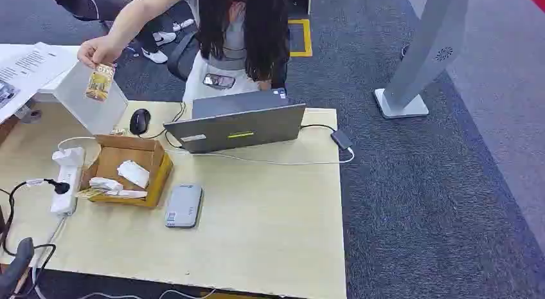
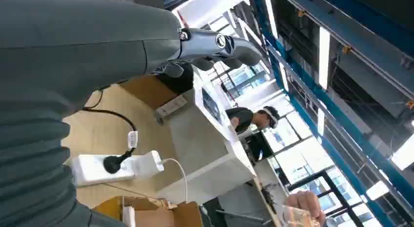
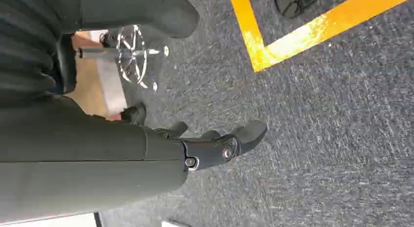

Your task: Pass the card to the sensor for recognition and then transmit it.

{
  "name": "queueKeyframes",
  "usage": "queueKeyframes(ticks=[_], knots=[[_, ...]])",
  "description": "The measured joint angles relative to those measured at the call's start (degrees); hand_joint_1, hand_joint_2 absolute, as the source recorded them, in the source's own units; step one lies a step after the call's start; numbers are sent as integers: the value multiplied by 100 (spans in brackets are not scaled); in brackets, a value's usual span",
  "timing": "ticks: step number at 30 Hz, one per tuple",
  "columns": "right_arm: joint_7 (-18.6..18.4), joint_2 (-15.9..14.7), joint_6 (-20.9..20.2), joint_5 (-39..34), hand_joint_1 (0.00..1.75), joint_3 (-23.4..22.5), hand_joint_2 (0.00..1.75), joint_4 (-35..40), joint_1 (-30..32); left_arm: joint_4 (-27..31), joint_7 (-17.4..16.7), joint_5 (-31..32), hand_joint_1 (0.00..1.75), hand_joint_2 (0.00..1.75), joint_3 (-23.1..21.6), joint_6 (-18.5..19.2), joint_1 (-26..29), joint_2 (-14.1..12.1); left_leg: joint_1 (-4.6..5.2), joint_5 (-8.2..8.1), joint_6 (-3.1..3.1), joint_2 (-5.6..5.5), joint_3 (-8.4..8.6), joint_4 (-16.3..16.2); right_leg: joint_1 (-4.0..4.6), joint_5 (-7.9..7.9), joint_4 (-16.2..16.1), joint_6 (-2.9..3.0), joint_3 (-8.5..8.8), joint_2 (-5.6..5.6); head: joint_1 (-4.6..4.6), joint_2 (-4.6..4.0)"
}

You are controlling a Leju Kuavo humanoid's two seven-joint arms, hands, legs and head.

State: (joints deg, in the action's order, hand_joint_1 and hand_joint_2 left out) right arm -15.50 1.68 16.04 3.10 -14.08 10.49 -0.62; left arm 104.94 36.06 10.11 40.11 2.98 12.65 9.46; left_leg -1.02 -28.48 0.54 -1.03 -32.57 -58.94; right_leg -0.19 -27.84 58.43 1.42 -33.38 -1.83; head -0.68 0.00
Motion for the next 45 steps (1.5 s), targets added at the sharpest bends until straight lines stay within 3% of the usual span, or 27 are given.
queueKeyframes(ticks=[45], knots=[[-855, -439, -900, 1484, 0, 1010, 175, -2, -44, -4039, -2395, 5650, 0, 175, -2925, -3165, -3718, -2998, 0, 6, 4, 2, -2, -20, 0, 7, 4, -6, 2, -8, 0, 0]])
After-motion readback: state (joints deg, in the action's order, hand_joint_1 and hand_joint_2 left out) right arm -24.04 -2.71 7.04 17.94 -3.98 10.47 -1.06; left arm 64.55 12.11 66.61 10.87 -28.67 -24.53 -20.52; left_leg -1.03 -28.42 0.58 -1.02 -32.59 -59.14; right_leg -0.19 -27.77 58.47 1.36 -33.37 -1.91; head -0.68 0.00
